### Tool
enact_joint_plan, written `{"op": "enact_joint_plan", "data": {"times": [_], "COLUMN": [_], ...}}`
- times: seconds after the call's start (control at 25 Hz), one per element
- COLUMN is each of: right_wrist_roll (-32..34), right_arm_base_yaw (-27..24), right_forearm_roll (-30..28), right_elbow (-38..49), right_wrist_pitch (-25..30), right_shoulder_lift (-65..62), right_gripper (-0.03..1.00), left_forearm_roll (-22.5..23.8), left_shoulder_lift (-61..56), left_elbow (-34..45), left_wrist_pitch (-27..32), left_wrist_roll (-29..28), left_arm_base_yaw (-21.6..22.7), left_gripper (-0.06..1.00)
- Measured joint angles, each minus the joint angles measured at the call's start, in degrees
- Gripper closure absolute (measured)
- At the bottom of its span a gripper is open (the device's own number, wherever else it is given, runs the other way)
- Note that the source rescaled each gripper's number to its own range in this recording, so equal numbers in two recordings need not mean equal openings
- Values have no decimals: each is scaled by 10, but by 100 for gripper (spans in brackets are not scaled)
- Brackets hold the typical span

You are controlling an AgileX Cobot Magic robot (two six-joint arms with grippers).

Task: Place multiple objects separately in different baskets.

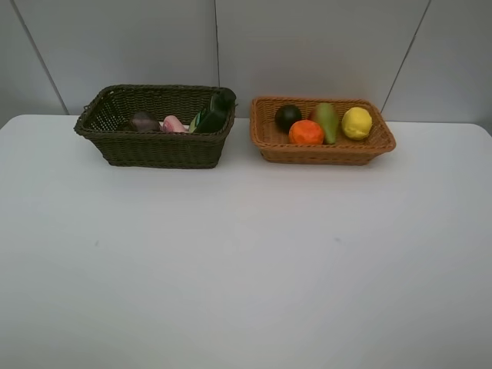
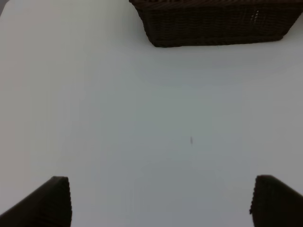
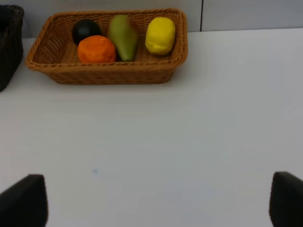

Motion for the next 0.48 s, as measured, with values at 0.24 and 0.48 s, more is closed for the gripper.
{"op": "enact_joint_plan", "data": {"times": [0.24, 0.48], "right_wrist_roll": [0, 0], "right_arm_base_yaw": [0, 0], "right_forearm_roll": [0, 0], "right_elbow": [0, 0], "right_wrist_pitch": [0, 0], "right_shoulder_lift": [0, 0], "right_gripper": [-1, -1], "left_forearm_roll": [0, 1], "left_shoulder_lift": [0, 0], "left_elbow": [0, 0], "left_wrist_pitch": [0, 0], "left_wrist_roll": [0, 0], "left_arm_base_yaw": [0, 0], "left_gripper": [-6, -6]}}
